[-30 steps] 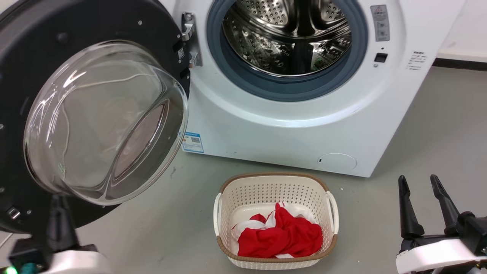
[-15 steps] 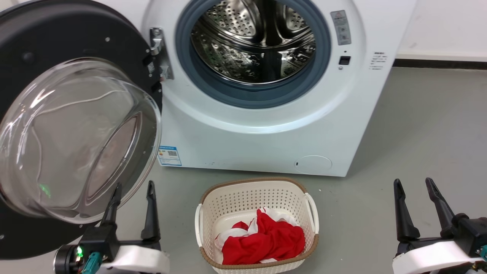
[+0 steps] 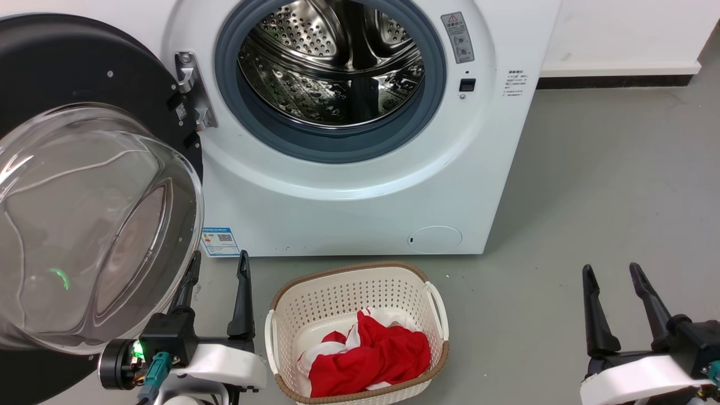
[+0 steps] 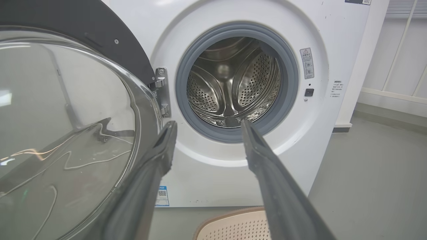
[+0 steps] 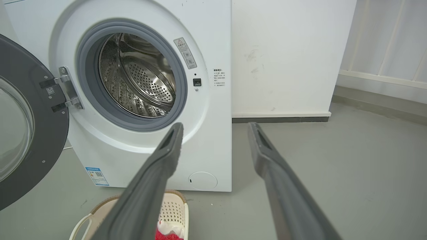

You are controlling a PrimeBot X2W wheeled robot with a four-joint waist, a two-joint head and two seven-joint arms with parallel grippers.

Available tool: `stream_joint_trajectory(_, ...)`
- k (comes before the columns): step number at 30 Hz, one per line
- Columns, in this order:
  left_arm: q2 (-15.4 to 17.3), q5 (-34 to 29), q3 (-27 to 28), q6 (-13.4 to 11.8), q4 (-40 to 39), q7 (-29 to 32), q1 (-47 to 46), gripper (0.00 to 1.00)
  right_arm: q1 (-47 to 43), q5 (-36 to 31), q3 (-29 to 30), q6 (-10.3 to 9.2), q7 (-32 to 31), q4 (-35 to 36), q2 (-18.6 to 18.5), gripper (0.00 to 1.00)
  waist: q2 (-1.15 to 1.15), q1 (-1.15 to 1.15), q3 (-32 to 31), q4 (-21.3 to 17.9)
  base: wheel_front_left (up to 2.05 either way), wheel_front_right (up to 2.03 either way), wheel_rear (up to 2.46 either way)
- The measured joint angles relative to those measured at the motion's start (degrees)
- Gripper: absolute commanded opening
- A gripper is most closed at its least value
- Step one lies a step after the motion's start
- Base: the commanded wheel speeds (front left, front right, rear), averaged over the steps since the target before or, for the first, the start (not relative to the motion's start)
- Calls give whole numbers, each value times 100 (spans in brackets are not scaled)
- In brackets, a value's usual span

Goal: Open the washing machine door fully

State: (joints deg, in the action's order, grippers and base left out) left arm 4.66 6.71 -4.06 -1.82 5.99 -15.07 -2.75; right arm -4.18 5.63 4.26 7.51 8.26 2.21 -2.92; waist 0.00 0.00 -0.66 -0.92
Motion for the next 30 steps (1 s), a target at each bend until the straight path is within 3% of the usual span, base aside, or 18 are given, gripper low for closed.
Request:
stream_joint_trajectory(22,-60,-144,68,-5,145,0,0,100,13,91,-94,0,81,-124,0,100,0,0,14,-7,0,0,0)
stream_joint_trajectory(23,-63,-149,71,12,154,0,4,0,10,96,-98,0,82,-132,1,0,0,0,15,-5,0,0,0)
stream_joint_trajectory(30,-91,272,148,59,414,181,121,0,-79,527,-116,0,19,-367,2,0,0,0,18,-1,0,0,0)
